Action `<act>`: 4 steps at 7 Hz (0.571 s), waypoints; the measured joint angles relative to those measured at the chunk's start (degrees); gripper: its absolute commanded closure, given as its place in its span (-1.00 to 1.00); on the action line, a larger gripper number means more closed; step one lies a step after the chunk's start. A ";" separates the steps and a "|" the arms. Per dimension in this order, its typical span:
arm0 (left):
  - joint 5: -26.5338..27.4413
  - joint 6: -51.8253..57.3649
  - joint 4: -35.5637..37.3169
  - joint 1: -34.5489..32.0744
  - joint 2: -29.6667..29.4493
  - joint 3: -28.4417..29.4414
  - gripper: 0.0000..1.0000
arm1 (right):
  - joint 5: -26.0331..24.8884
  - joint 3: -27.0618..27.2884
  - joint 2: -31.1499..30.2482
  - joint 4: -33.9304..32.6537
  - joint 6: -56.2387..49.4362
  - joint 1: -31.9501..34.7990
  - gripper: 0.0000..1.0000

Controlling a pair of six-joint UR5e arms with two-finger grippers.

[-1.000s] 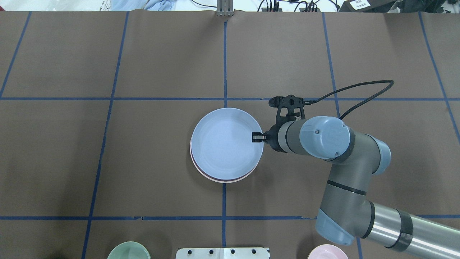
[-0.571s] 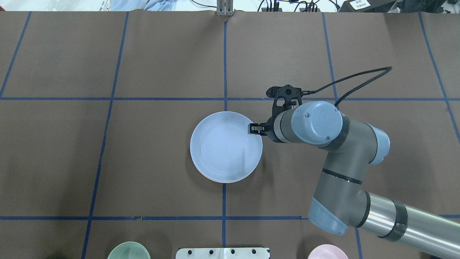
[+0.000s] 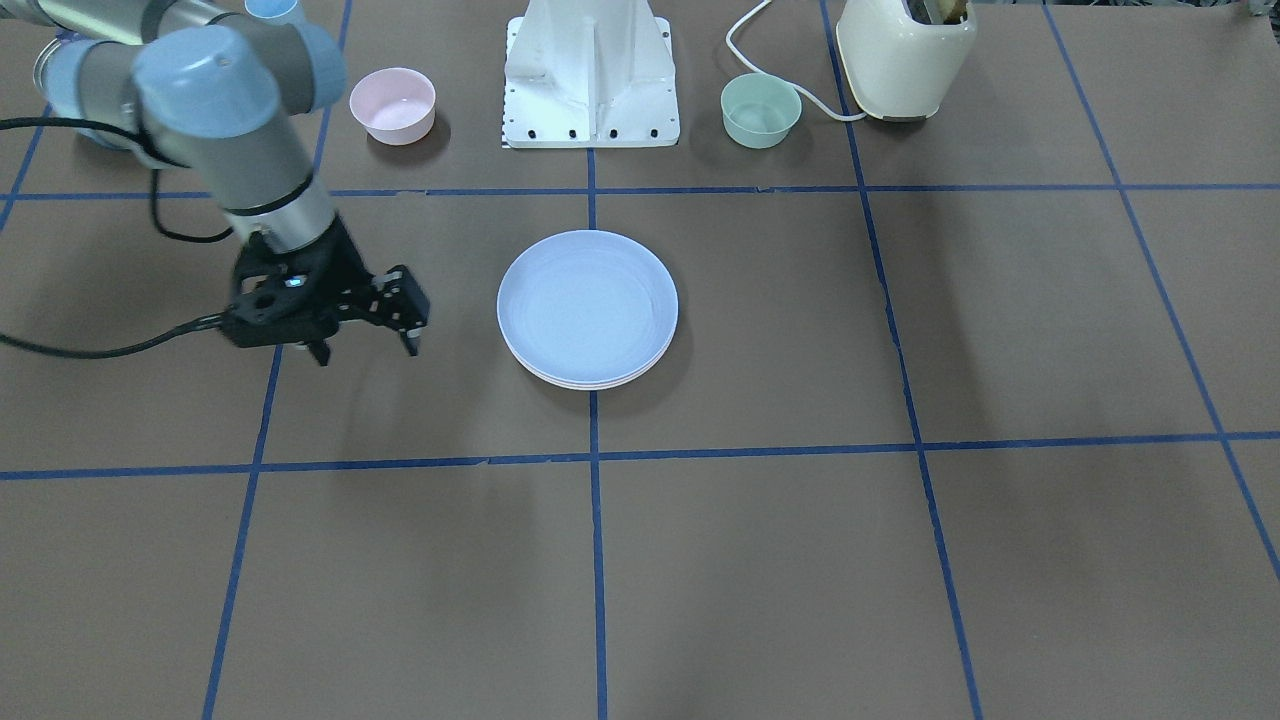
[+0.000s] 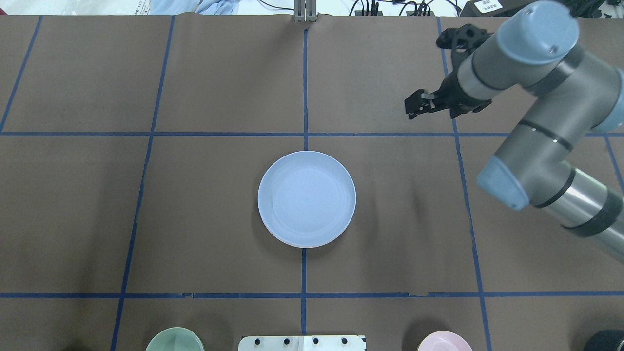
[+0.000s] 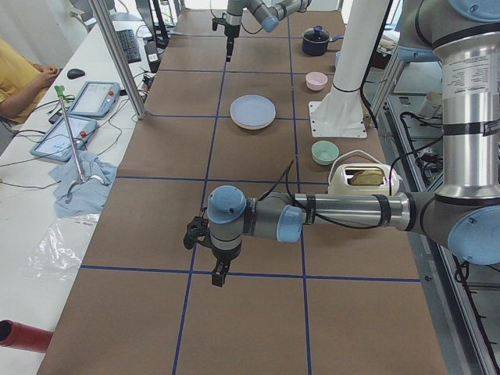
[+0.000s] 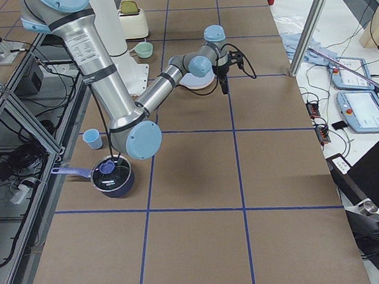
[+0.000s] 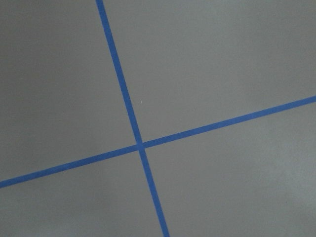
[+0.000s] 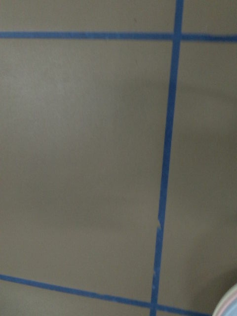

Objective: Stack three plates with pink and blue
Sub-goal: 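Open the right gripper and withdraw it away from the stack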

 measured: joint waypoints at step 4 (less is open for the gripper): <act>0.37 10.24 7.01 -0.02 0.18 -0.16 -1.00 | 13.05 -7.00 -7.68 -7.30 -42.28 20.99 -1.00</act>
